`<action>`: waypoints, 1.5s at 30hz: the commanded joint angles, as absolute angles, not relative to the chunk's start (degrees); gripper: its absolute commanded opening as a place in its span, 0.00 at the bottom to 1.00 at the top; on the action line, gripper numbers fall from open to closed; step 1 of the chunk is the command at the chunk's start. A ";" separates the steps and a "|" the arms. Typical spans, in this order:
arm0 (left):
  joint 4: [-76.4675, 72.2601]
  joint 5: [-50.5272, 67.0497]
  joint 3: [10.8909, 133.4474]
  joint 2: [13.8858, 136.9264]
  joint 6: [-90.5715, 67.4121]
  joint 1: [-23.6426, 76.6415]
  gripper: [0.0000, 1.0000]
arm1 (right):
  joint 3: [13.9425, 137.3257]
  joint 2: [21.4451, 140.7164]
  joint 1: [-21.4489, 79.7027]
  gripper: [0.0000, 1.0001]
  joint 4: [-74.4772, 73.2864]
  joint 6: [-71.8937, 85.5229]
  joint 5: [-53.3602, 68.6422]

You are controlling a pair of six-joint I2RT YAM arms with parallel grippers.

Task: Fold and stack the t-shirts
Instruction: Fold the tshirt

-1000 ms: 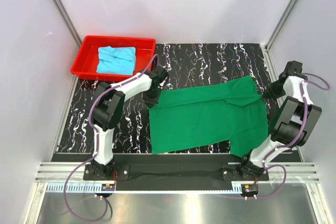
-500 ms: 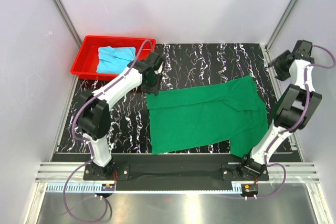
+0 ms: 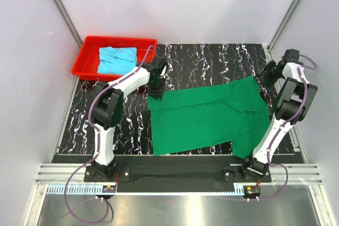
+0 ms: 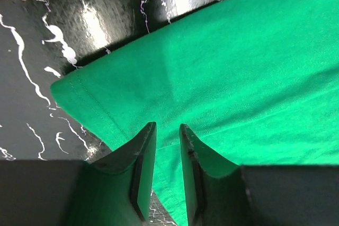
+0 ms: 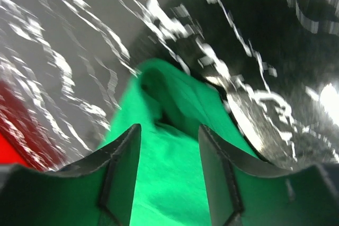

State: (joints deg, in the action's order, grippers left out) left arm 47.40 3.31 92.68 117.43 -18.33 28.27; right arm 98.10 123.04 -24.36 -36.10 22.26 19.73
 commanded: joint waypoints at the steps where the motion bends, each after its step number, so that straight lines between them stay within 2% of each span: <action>1: 44.83 5.97 92.20 116.98 -18.81 27.51 0.29 | 94.40 118.74 -23.99 0.53 -37.00 20.47 19.78; 2: 45.09 6.06 92.02 117.07 -18.90 27.51 0.29 | 92.92 118.13 -23.99 0.52 -37.35 20.65 18.99; 4: 45.00 6.50 91.23 116.98 -19.07 27.42 0.29 | 91.85 117.77 -23.82 0.43 -38.23 20.04 18.03; 7: 44.82 6.68 89.74 116.02 -19.42 27.33 0.28 | 90.71 116.20 -23.73 0.26 -42.18 21.61 13.72; 9: 44.56 6.77 89.04 115.32 -19.51 27.33 0.28 | 87.20 112.34 -23.73 0.30 -42.02 22.41 11.87; 10: 44.13 6.85 88.34 115.05 -19.51 27.42 0.28 | 86.14 111.02 -23.73 0.41 -42.19 22.93 10.39; 12: 43.95 7.03 87.89 114.96 -19.51 27.42 0.28 | 83.68 107.85 -23.73 0.47 -43.67 23.03 6.78; 16: 43.68 7.03 86.75 115.66 -19.69 27.33 0.28 | 80.52 104.51 -23.64 0.48 -47.55 25.48 6.76; 20: 43.15 7.30 85.78 115.40 -19.86 27.33 0.28 | 70.43 97.06 -23.73 0.47 -46.07 29.53 11.24; 24: 42.72 7.82 84.99 115.22 -20.13 27.51 0.28 | 65.57 95.71 -23.73 0.55 -42.37 32.16 13.00; 28: 42.54 8.00 84.64 115.23 -20.13 27.42 0.28 | 63.64 96.85 -23.73 0.58 -39.38 34.36 13.54; 37: 42.27 7.73 83.67 115.22 -19.86 27.33 0.28 | 60.90 100.71 -23.73 0.55 -33.84 37.97 14.94; 45: 42.54 7.21 83.58 115.14 -19.51 27.07 0.28 | 64.07 101.60 -23.73 0.43 -35.15 38.50 15.12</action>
